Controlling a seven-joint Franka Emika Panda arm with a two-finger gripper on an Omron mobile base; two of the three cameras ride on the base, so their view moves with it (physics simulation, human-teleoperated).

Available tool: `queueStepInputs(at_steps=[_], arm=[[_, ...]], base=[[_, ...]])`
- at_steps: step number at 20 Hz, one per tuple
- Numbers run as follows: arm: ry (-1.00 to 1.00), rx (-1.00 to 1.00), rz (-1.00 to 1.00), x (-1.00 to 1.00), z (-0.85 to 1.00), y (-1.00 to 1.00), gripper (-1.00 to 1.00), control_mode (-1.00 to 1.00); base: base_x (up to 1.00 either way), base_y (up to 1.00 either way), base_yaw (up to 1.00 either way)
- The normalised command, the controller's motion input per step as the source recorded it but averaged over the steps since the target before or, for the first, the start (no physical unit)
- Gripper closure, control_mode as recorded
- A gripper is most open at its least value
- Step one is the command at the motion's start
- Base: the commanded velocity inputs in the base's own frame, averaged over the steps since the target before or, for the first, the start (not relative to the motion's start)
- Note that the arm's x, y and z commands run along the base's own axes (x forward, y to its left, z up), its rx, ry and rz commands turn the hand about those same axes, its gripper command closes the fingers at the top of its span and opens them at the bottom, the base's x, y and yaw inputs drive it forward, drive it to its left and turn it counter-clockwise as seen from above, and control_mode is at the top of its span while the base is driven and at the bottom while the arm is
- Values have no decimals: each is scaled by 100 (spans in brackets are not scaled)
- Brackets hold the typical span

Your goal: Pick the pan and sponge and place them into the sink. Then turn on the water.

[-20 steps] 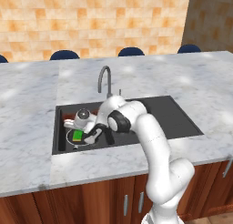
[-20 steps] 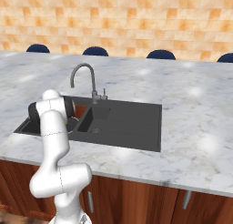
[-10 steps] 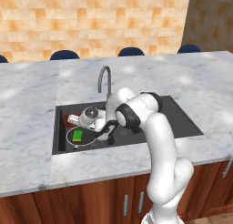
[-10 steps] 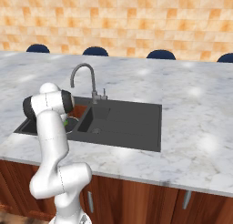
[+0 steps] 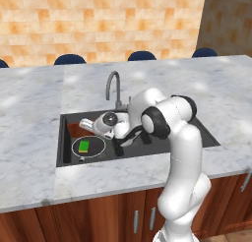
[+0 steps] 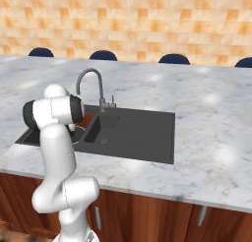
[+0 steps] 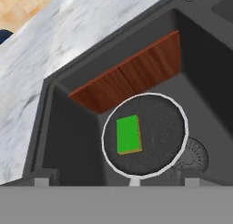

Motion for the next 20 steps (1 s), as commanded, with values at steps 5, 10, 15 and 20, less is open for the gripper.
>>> queueStepInputs(at_steps=[5, 10, 15, 20], arm=[[-10, -6, -6, -36, 41, -9, -100, -100], [-11, -10, -6, -35, 34, -4, -100, -100], [-13, -13, -6, -25, 27, -3, -100, -100], [-17, -9, -2, -13, 0, -9, -100, -100]], base=[[0, 0, 0], [0, 0, 0], [0, 0, 0], [0, 0, 0]])
